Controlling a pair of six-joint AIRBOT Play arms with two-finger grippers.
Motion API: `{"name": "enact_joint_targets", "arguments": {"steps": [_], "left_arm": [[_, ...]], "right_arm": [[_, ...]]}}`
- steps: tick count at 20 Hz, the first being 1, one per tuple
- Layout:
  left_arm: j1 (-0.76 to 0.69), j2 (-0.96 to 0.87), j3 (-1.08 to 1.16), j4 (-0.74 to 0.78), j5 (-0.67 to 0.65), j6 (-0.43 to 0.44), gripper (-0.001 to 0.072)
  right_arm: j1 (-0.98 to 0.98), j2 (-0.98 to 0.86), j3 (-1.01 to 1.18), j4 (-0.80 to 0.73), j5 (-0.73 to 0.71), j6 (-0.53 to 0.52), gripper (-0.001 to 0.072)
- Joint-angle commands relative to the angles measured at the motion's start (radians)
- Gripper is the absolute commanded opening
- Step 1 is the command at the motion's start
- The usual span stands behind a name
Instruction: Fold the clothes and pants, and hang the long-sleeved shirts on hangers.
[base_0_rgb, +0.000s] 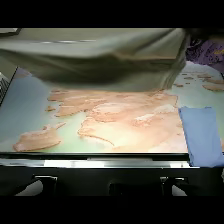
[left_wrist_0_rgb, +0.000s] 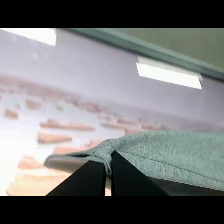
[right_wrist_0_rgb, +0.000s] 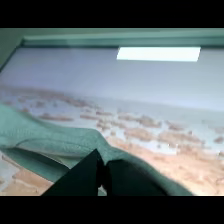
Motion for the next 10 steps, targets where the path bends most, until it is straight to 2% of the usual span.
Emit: {"name": "enact_joint_targets", "arguments": {"steps": [1, 5, 10], "left_arm": [[-0.007, 0.137, 0.150, 0.207, -0.002, -0.117, 0.0015], [-0.007, 0.299, 0.122, 0.362, -0.077, -0.163, 0.0015], [-0.008, 0.330, 0.083, 0.415, -0.130, -0.188, 0.0015]], "right_arm": [[0.003, 0.164, 0.141, -0.072, -0.037, 0.106, 0.0035], [0.003, 0.331, 0.141, -0.151, -0.098, 0.250, 0.0035], [0.003, 0.332, 0.123, -0.172, -0.123, 0.335, 0.0035]]}}
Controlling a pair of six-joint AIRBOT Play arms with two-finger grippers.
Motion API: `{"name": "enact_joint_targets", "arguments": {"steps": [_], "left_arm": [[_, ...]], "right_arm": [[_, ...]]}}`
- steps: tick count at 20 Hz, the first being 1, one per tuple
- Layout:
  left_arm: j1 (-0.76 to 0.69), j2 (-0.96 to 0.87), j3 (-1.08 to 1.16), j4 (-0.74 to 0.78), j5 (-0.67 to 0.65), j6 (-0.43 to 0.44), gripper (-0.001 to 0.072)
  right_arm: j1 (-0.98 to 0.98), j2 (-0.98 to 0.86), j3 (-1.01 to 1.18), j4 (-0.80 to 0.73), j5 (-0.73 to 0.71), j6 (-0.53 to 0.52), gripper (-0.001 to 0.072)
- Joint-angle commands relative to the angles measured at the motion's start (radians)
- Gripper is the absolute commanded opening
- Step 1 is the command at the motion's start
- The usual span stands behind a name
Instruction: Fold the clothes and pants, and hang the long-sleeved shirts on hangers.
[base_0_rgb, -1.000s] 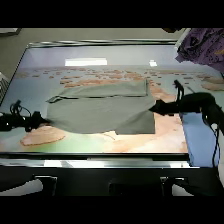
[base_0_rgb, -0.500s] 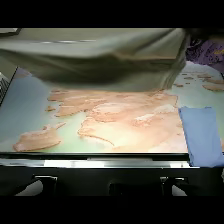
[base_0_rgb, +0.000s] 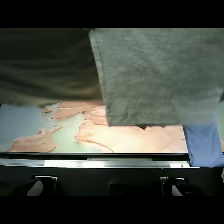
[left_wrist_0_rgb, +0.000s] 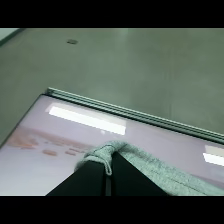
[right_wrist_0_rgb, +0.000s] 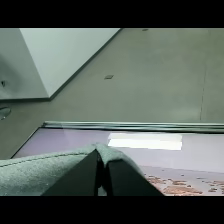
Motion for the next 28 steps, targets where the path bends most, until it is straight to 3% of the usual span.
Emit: {"name": "enact_joint_targets", "arguments": {"steps": [1, 6, 10, 14, 18, 22, 28], "left_arm": [[-0.001, 0.010, -0.060, 0.045, -0.034, -0.021, 0.0014], [-0.022, -0.192, -0.280, -0.034, -0.027, 0.072, 0.0015], [-0.082, -0.510, -0.363, -0.035, 0.097, 0.093, 0.0014], [-0.131, -0.809, -0.332, -0.035, 0.323, 0.093, 0.0014], [-0.146, -1.003, -0.193, -0.035, 0.410, 0.093, 0.0015], [-0.146, -1.040, -0.143, -0.035, 0.366, 0.093, 0.0015], [-0.146, -1.040, -0.143, -0.035, 0.039, 0.092, 0.0015]], "right_arm": [[0.000, -0.018, -0.019, -0.033, -0.025, 0.082, 0.0035], [0.003, -0.263, -0.137, -0.029, -0.035, 0.151, 0.0036], [0.003, -0.548, -0.183, -0.025, -0.015, 0.132, 0.0036], [0.003, -0.827, -0.183, -0.014, 0.137, 0.083, 0.0036], [0.003, -1.001, -0.183, -0.003, 0.299, 0.072, 0.0036], [0.002, -1.046, -0.183, -0.013, 0.335, 0.050, 0.0036], [0.002, -1.040, -0.182, -0.115, 0.127, 0.051, 0.0036]]}}
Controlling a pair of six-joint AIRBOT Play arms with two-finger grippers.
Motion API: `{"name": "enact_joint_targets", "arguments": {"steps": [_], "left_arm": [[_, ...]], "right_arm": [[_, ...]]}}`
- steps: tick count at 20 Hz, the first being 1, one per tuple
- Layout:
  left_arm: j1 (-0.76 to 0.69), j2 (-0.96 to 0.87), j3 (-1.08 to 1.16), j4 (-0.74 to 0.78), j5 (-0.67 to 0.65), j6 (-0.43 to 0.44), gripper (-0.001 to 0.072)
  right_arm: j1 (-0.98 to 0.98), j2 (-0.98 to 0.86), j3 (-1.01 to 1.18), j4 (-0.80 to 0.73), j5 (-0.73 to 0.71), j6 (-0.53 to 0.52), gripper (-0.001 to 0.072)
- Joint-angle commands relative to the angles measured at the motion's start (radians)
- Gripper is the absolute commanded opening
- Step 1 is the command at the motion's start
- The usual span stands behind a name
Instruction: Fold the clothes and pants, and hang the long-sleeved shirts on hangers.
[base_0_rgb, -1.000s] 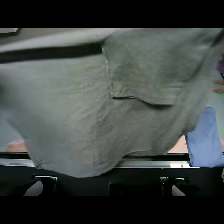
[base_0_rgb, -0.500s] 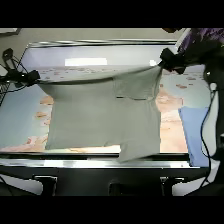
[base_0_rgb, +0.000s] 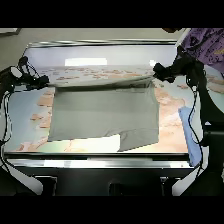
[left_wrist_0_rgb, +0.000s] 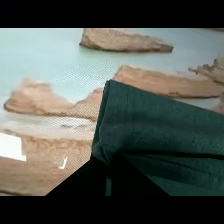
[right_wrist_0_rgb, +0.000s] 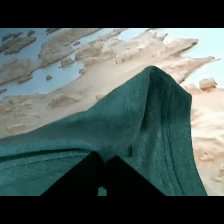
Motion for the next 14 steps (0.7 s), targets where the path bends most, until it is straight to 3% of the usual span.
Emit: {"name": "enact_joint_targets", "arguments": {"steps": [1, 6, 14], "left_arm": [[-0.001, -0.007, 0.005, -0.002, -0.215, 0.000, 0.0015], [-0.004, -0.010, 0.003, -0.002, -0.365, -0.035, 0.0016], [-0.028, -0.014, -0.076, -0.006, -0.420, -0.046, 0.0017]], "right_arm": [[0.000, -0.006, 0.000, -0.079, -0.146, -0.003, 0.0036], [0.000, -0.007, 0.000, -0.148, -0.280, -0.003, 0.0037], [0.000, -0.029, -0.001, -0.156, -0.336, -0.005, 0.0037]]}}
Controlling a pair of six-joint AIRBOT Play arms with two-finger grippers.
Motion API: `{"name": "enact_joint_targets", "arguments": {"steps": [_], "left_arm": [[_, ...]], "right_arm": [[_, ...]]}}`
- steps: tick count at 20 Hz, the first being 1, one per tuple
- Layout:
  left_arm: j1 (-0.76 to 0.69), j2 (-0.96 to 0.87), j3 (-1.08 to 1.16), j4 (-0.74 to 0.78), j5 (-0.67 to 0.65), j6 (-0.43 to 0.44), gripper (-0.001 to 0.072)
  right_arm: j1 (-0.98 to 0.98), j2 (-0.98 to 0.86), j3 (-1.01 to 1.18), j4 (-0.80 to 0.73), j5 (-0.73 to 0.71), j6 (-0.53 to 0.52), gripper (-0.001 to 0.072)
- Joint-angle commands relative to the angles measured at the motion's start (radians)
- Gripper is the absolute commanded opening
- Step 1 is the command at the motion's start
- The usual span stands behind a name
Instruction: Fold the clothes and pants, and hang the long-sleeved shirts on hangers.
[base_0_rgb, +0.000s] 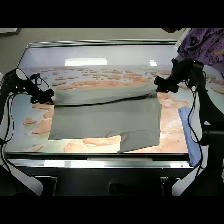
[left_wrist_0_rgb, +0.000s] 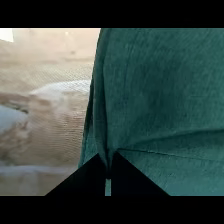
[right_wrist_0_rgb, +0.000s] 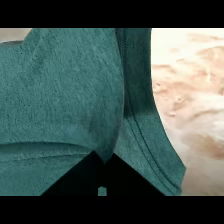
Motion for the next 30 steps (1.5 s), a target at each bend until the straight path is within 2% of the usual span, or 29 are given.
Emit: {"name": "enact_joint_targets", "arguments": {"steps": [1, 4, 5, 6, 7, 8, 9, 11, 15, 19, 24, 27, 30], "left_arm": [[-0.007, -0.001, -0.047, -0.005, -0.029, -0.004, 0.0017], [-0.008, -0.002, -0.069, -0.005, -0.026, -0.004, 0.0029], [-0.008, -0.002, -0.069, -0.006, -0.020, -0.014, 0.0122], [-0.008, -0.002, -0.067, -0.008, -0.013, -0.036, 0.0335], [-0.007, 0.000, -0.062, -0.008, -0.006, -0.055, 0.0514], [-0.004, 0.002, -0.049, -0.008, -0.006, -0.076, 0.0540], [0.004, 0.008, -0.026, -0.008, -0.010, -0.094, 0.0540], [0.032, 0.053, 0.007, -0.008, -0.008, -0.095, 0.0540], [0.124, 0.224, -0.043, 0.012, 0.006, -0.098, 0.0539], [0.232, 0.443, -0.368, 0.014, 0.098, -0.098, 0.0539], [0.287, 0.639, -0.745, -0.040, 0.228, -0.097, 0.0538], [0.285, 0.664, -0.826, -0.046, 0.223, -0.090, 0.0537], [0.285, 0.663, -0.827, -0.046, 0.220, -0.090, 0.0536]], "right_arm": [[0.001, -0.028, 0.000, -0.007, -0.066, -0.001, 0.0037], [0.000, -0.072, 0.000, -0.007, -0.112, -0.008, 0.0038], [0.000, -0.082, 0.000, -0.007, -0.112, -0.008, 0.0068], [0.000, -0.089, 0.000, -0.006, -0.108, -0.008, 0.0134], [0.000, -0.090, 0.000, -0.001, -0.106, -0.008, 0.0215], [0.000, -0.086, 0.001, 0.007, -0.110, -0.010, 0.0312], [-0.002, -0.074, 0.001, 0.018, -0.129, -0.033, 0.0407], [-0.003, -0.023, 0.001, -0.009, -0.192, -0.125, 0.0421], [-0.128, 0.121, -0.077, 0.128, -0.216, -0.194, 0.0419], [-0.291, 0.355, -0.545, 0.255, -0.153, -0.289, 0.0418], [-0.329, 0.635, -1.083, 0.248, -0.011, -0.383, 0.0418], [-0.329, 0.688, -1.234, 0.250, 0.027, -0.399, 0.0418], [-0.329, 0.687, -1.291, 0.272, 0.071, -0.419, 0.0418]]}}
